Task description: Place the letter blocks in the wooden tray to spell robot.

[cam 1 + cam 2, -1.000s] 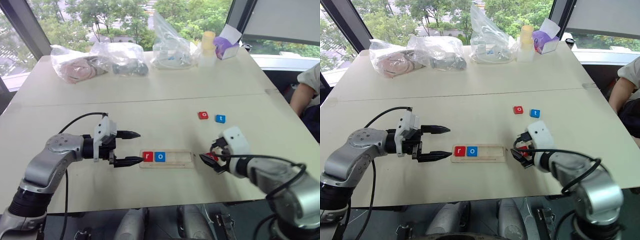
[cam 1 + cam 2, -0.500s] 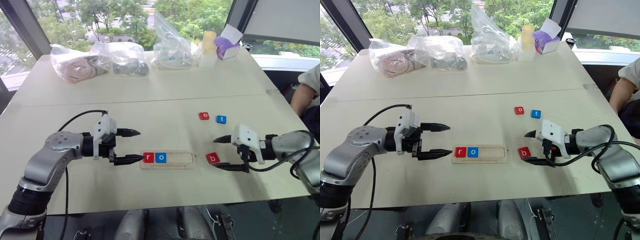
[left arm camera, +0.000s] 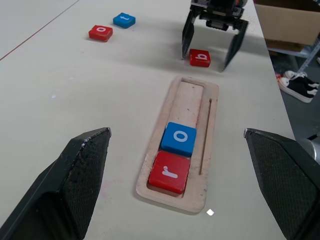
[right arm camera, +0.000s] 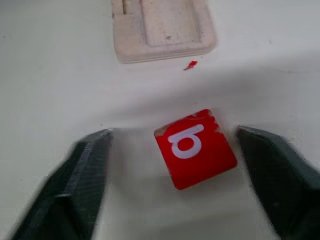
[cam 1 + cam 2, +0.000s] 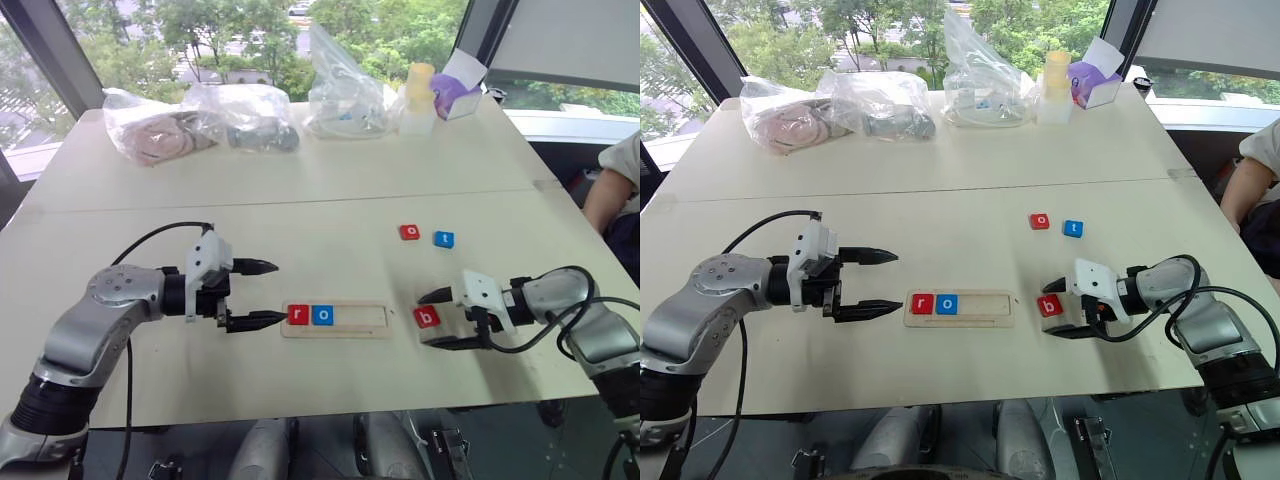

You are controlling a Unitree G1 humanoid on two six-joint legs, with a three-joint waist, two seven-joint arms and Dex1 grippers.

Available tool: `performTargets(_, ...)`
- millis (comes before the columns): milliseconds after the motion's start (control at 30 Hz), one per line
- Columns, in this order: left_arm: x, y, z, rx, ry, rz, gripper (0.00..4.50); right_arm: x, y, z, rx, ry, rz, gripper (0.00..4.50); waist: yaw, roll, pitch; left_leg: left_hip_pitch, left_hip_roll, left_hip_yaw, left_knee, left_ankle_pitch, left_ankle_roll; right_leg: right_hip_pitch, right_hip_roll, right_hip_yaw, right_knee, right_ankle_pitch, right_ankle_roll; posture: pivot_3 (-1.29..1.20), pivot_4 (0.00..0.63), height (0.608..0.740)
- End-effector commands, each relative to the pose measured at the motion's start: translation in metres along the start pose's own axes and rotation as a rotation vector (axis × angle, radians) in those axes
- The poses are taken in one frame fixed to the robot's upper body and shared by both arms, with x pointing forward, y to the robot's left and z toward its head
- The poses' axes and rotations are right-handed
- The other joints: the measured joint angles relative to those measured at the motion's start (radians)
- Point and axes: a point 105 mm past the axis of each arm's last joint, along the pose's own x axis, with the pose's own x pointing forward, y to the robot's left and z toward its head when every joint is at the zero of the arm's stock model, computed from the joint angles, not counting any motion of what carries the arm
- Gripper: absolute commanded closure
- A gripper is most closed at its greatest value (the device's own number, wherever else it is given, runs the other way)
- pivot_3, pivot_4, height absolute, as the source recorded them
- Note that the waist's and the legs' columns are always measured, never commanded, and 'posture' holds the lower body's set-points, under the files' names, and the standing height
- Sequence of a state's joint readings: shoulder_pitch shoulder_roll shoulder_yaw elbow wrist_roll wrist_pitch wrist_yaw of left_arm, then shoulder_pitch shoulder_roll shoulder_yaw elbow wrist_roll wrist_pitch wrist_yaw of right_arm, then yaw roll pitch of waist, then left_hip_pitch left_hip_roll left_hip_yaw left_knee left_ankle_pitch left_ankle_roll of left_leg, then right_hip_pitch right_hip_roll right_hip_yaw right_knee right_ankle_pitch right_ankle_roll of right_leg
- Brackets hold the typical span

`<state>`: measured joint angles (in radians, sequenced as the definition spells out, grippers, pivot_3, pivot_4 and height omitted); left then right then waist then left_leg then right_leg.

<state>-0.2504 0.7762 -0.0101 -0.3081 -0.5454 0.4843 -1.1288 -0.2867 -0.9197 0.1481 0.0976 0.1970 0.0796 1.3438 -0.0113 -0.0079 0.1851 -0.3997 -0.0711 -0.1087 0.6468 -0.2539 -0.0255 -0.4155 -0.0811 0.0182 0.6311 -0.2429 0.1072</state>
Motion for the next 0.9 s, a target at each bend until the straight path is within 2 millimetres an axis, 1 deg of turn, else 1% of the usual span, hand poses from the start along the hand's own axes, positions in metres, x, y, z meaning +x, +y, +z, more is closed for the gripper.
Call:
performTargets(33,-0.003,0.001,0.012,0.063,-0.013,0.012,0.0,0.0,-0.008,0.005,-0.02,-0.021,-0.035,2.44,0.0,0.0,0.0,0.0,0.0,0.0,0.0,0.0,0.0,0.0,0.0,0.0,0.0,0.0,0.0,0.0,0.15,0.74)
performTargets(67,-0.003,0.001,0.012,0.064,-0.013,0.012,0.0,0.0,-0.009,0.006,-0.02,-0.025,-0.042,3.08,0.0,0.0,0.0,0.0,0.0,0.0,0.0,0.0,0.0,0.0,0.0,0.0,0.0,0.0,0.0,0.0,0.15,0.74)
performTargets(100,-0.004,0.001,0.012,0.064,-0.012,0.012,0.0,0.0,-0.01,0.006,-0.021,-0.026,-0.045,3.36,0.0,0.0,0.0,0.0,0.0,0.0,0.0,0.0,0.0,0.0,0.0,0.0,0.0,0.0,0.0,0.0,0.15,0.74)
performTargets(167,-0.004,0.001,0.012,0.065,-0.011,0.013,0.0,-0.001,-0.012,0.009,-0.028,-0.03,-0.058,3.35,0.0,0.0,0.0,0.0,0.0,0.0,0.0,0.0,0.0,0.0,0.0,0.0,0.0,0.0,0.0,0.0,0.15,0.74)
performTargets(300,-0.004,0.001,0.013,0.065,-0.01,0.014,0.0,0.0,-0.015,0.047,-0.051,-0.122,-0.071,3.35,-0.003,0.0,0.0,0.0,0.0,0.0,0.0,0.0,0.0,0.0,0.0,0.001,0.0,0.0,0.0,0.0,0.15,0.74)
performTargets(367,-0.003,0.0,0.013,0.063,-0.011,0.01,0.0,0.008,-0.009,0.068,-0.075,-0.154,-0.041,3.35,-0.003,0.0,0.0,0.0,0.0,0.0,0.0,0.0,0.0,0.0,0.0,0.001,0.0,0.0,0.0,0.0,0.15,0.74)
performTargets(433,-0.003,0.0,0.013,0.062,-0.012,0.008,0.0,0.013,-0.005,0.077,-0.086,-0.16,-0.023,3.35,0.0,0.0,0.0,0.0,0.0,0.0,0.0,0.0,0.0,-0.001,0.0,0.001,0.0,0.0,0.0,0.0,0.15,0.74)
performTargets(533,-0.002,-0.003,0.009,0.073,0.002,-0.01,0.0,0.04,-0.003,0.091,-0.089,-0.158,-0.016,3.35,0.001,0.0,0.0,0.0,0.0,-0.001,0.0,0.0,0.0,0.0,-0.001,0.0,0.0,0.0,0.0,0.0,0.15,0.74)
performTargets(633,0.0,-0.006,0.009,0.075,0.002,-0.02,0.0,0.054,-0.004,0.098,-0.076,-0.167,-0.018,3.35,0.001,0.0,0.0,0.0,0.0,-0.001,0.0,0.0,0.0,-0.001,-0.001,0.0,0.0,0.0,0.0,0.0,0.15,0.74)
performTargets(733,0.0,-0.006,0.01,0.08,0.002,-0.02,0.0,0.062,0.001,0.102,-0.064,-0.172,0.009,3.35,0.002,0.0,0.0,-0.001,-0.001,-0.001,0.0,0.0,0.0,-0.002,0.0,0.0,0.0,0.0,0.0,0.0,0.15,0.74)
performTargets(900,-0.001,-0.006,0.01,0.083,0.002,-0.01,0.0,0.069,0.005,0.095,-0.069,-0.139,0.028,3.35,0.0,0.0,0.0,-0.001,-0.001,-0.001,0.0,0.0,0.0,-0.002,0.0,0.0,0.0,0.0,0.0,0.0,0.15,0.74)
